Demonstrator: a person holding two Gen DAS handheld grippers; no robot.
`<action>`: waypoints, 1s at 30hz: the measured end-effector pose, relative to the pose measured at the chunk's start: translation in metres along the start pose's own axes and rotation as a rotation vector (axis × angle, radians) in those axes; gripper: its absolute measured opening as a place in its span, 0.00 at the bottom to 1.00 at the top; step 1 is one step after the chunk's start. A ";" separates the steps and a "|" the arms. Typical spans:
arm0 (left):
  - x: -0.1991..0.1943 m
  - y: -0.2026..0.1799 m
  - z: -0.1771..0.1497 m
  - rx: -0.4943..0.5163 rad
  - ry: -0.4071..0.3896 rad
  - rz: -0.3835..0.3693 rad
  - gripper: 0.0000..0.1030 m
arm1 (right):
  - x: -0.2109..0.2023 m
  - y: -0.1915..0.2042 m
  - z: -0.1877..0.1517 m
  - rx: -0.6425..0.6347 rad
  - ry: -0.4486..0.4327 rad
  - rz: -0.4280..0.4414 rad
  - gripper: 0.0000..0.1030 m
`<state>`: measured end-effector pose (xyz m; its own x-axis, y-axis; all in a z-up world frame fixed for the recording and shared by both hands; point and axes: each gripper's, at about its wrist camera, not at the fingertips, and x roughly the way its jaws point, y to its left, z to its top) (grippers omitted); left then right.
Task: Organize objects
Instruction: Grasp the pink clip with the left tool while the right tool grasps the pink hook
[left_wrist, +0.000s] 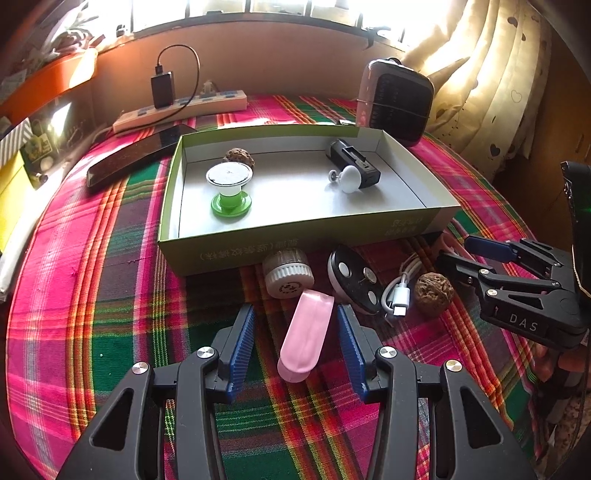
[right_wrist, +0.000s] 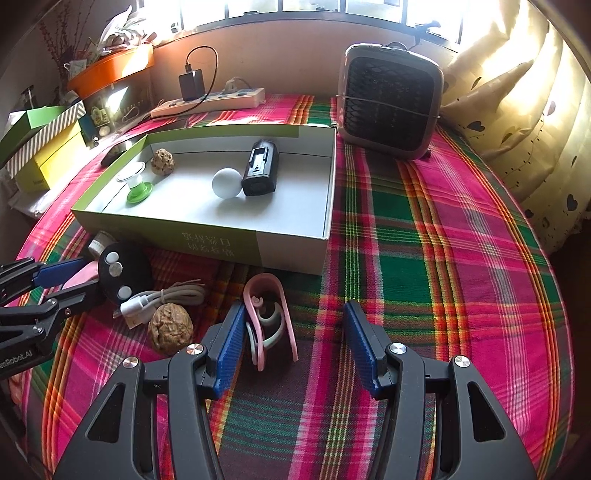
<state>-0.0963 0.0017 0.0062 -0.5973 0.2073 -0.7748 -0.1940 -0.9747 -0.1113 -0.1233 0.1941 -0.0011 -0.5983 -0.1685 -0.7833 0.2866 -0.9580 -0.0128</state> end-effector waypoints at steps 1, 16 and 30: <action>0.000 0.000 0.000 0.000 -0.001 0.003 0.42 | 0.000 0.000 0.000 -0.001 0.000 0.000 0.52; -0.002 0.004 -0.001 -0.027 -0.010 0.040 0.26 | -0.003 0.002 -0.002 -0.012 -0.008 0.012 0.37; -0.003 0.008 -0.002 -0.051 -0.015 0.057 0.15 | -0.004 0.003 -0.005 -0.014 -0.011 0.025 0.24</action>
<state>-0.0950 -0.0071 0.0064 -0.6178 0.1522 -0.7714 -0.1198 -0.9878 -0.0990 -0.1167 0.1934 -0.0007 -0.5989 -0.1951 -0.7767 0.3124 -0.9500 -0.0022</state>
